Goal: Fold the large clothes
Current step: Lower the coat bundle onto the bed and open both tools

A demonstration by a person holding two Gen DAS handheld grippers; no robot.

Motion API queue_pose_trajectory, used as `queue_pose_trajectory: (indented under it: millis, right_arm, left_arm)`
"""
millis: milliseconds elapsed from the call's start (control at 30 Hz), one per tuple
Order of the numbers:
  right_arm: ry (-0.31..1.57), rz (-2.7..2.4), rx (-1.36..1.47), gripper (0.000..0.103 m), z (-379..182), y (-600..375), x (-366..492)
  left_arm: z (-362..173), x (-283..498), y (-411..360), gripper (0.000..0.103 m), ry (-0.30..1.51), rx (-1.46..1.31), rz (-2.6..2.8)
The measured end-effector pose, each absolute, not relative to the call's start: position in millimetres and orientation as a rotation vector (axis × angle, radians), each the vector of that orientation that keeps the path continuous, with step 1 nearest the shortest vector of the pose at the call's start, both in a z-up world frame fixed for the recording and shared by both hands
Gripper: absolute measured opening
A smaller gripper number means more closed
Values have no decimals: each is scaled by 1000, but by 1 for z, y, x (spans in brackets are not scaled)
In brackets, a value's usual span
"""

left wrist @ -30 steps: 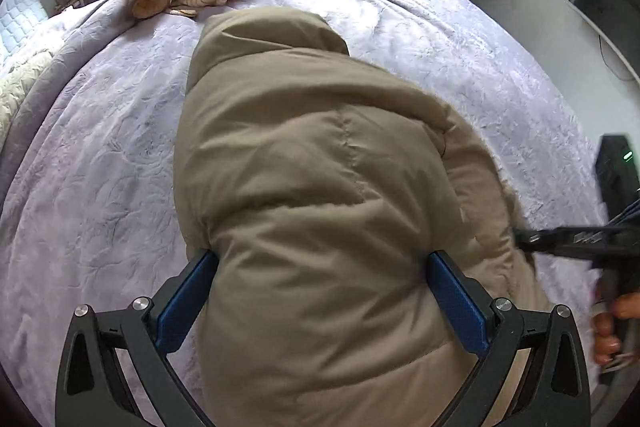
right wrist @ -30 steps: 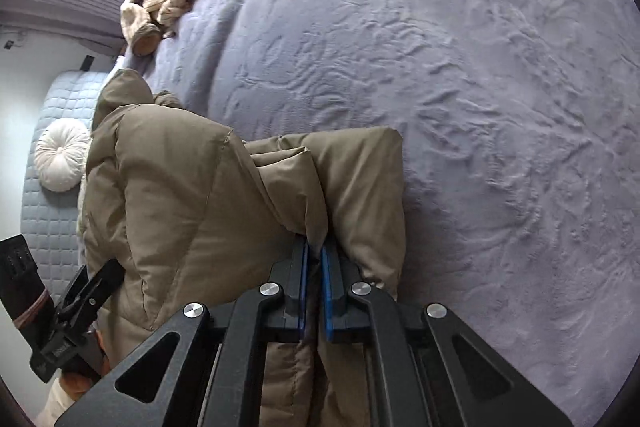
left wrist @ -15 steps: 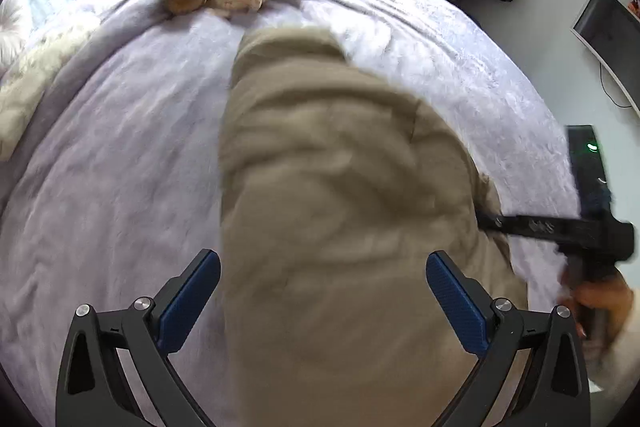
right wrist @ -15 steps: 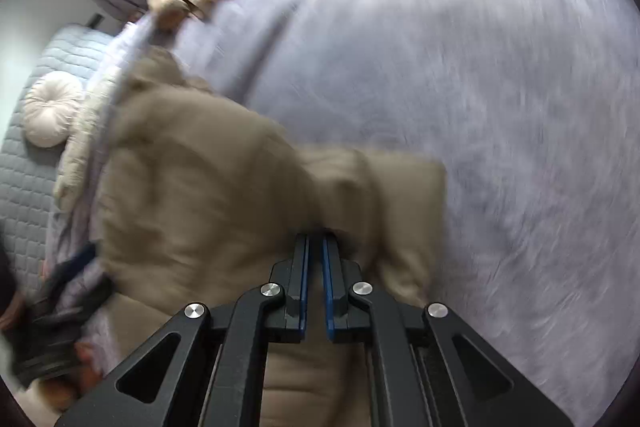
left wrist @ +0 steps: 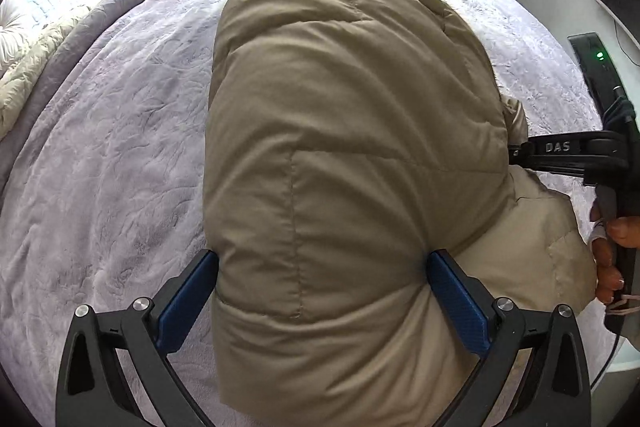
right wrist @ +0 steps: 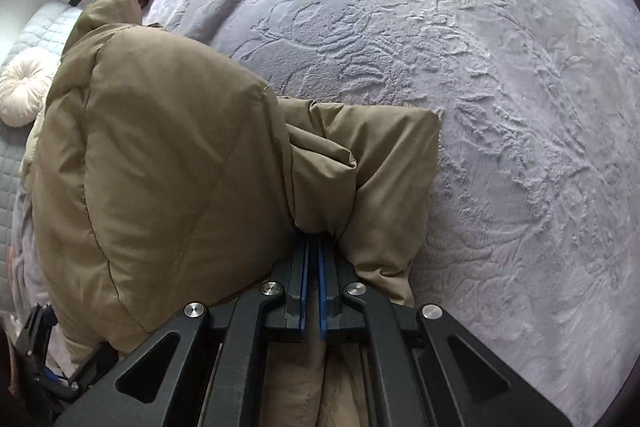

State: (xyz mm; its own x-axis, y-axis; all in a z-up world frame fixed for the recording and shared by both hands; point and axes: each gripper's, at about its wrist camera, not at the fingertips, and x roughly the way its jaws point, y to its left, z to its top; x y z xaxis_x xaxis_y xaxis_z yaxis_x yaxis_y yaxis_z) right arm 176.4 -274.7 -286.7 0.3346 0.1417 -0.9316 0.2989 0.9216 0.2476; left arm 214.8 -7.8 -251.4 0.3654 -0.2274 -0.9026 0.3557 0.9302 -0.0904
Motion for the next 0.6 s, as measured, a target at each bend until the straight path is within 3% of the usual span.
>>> queue_pose_trajectory:
  millis: [167, 400, 600]
  right_arm:
    - [1264, -145, 377, 4, -265, -270, 175]
    - [1151, -98, 286, 7, -200, -230, 104]
    - [1292, -134, 294, 7, -257, -209, 68]
  left_arm:
    - [-253, 217, -5, 103, 1152, 114, -372]
    - [-253, 216, -4, 103, 1146, 109, -371]
    - [-256, 214, -9, 103, 1151, 140, -376]
